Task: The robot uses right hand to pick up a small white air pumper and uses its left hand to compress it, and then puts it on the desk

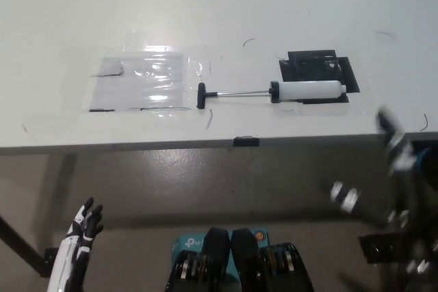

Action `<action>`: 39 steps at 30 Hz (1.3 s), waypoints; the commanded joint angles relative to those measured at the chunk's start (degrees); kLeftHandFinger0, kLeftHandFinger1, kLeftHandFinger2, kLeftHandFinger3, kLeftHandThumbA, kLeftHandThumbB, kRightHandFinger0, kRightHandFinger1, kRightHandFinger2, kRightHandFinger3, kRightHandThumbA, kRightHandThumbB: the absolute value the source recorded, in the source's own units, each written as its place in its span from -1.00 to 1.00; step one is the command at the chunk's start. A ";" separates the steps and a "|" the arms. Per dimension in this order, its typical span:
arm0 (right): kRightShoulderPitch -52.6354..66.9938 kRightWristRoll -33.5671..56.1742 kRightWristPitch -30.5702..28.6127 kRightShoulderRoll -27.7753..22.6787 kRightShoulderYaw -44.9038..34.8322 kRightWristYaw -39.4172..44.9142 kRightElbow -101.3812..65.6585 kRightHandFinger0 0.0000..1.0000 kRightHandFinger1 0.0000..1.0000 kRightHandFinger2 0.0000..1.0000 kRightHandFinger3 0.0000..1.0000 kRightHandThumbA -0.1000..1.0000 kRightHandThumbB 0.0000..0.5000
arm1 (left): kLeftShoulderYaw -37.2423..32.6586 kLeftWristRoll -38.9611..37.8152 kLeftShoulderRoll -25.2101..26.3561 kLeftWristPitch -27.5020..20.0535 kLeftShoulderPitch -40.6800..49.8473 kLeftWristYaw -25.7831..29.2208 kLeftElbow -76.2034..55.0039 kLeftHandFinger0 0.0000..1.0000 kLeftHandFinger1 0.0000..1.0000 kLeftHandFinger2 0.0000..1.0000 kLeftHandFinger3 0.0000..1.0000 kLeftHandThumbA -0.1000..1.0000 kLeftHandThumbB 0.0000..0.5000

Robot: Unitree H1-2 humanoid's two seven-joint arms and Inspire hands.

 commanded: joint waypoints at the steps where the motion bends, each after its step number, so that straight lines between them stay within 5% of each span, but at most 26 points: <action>1: -10.85 2.13 14.77 -8.26 -0.28 9.78 -6.93 1.00 1.00 1.00 1.00 1.00 0.29 | -0.14 0.45 0.67 -3.15 -0.26 -0.36 -1.87 1.00 1.00 1.00 1.00 0.86 -0.88; 5: -25.08 4.12 22.91 -15.79 5.11 21.12 2.16 1.00 1.00 1.00 1.00 0.75 0.26 | 0.23 0.07 0.53 -2.82 0.09 -0.17 -1.91 1.00 1.00 1.00 1.00 0.80 -0.95; 7: -30.96 3.33 26.05 -17.33 8.00 25.32 7.81 1.00 1.00 1.00 1.00 0.81 0.37 | 0.49 0.64 0.61 -3.45 -0.07 0.32 -1.70 1.00 1.00 1.00 1.00 0.76 -0.98; 10: -37.28 3.23 27.36 -18.36 10.54 29.11 16.63 1.00 1.00 1.00 1.00 0.87 0.39 | 0.44 1.12 0.66 -4.43 -0.17 0.51 -1.12 1.00 1.00 1.00 1.00 0.75 -1.00; 15: -46.65 3.74 30.33 -17.16 12.29 33.14 31.96 1.00 1.00 1.00 1.00 0.85 0.74 | 0.34 1.99 0.60 -4.92 -0.12 0.89 -0.87 1.00 1.00 1.00 1.00 0.75 -1.00; 23: -57.99 -4.59 27.80 -14.85 20.47 34.40 51.72 1.00 1.00 1.00 1.00 0.90 0.54 | 0.30 3.75 0.73 -5.37 -0.39 1.57 -0.29 1.00 1.00 1.00 1.00 0.83 -0.89; 26: -60.08 -6.25 25.89 -14.00 22.84 33.91 56.39 1.00 1.00 1.00 1.00 0.96 0.60 | 0.27 4.73 0.76 -5.27 -0.42 1.92 -0.37 1.00 1.00 1.00 1.00 0.83 -0.91; 31: -63.14 -6.46 24.07 -11.85 23.97 32.86 65.95 1.00 1.00 1.00 1.00 1.00 0.75 | 0.43 5.45 0.36 -4.21 -1.00 1.99 -0.50 1.00 1.00 1.00 1.00 0.49 -0.92; 39: -63.61 -7.97 23.04 -10.76 24.10 31.79 71.27 1.00 1.00 1.00 1.00 1.00 0.95 | 0.43 5.72 0.04 -3.85 -0.69 1.69 -0.92 1.00 1.00 1.00 1.00 0.40 -0.88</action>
